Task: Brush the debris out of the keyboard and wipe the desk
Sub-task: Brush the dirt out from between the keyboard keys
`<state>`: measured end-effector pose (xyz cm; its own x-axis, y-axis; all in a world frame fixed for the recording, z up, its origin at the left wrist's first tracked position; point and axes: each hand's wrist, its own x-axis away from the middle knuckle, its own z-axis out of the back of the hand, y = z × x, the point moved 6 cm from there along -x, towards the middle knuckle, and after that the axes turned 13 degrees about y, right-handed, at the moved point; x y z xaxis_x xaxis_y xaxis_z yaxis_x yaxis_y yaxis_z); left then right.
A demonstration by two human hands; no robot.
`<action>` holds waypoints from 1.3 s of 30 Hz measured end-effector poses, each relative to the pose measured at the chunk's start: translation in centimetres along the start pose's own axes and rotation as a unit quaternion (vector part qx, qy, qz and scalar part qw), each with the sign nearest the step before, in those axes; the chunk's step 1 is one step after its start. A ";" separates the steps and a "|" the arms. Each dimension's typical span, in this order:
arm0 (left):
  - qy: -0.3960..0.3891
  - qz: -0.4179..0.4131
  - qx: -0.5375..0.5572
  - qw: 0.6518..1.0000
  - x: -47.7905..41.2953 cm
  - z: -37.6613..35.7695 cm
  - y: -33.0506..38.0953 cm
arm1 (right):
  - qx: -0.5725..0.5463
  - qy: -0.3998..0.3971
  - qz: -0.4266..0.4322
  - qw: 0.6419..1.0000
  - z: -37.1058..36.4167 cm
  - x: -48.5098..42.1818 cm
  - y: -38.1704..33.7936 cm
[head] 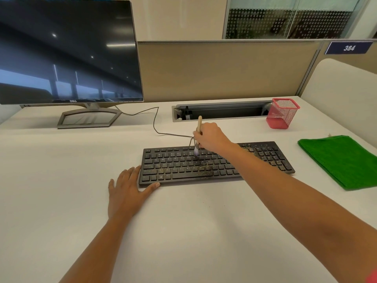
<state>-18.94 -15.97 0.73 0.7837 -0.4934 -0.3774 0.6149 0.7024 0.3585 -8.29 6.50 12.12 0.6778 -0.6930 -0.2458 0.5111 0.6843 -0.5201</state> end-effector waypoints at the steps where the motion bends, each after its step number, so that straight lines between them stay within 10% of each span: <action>1: 0.000 0.000 -0.001 1.000 0.0 0.0 0.0 | 0.005 0.004 -0.001 1.000 -0.2 0.1 0.0; 23: -0.001 -0.003 -0.006 1.000 0.0 -0.2 -0.1 | -0.017 -0.094 -0.066 0.993 -0.9 1.0 1.1; 30: -0.002 -0.003 -0.009 1.000 0.0 -0.3 -0.2 | -0.056 0.026 -0.094 0.994 0.9 -0.1 2.4; 39: -0.004 0.000 -0.007 1.000 0.0 -0.3 -0.1 | 0.007 -0.094 -0.087 0.992 0.0 0.3 2.4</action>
<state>-19.06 -15.91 0.43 0.7844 -0.4974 -0.3706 0.6136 0.7098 0.3461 -6.86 7.91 10.76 0.6645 -0.7472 0.0052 0.6355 0.5615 -0.5299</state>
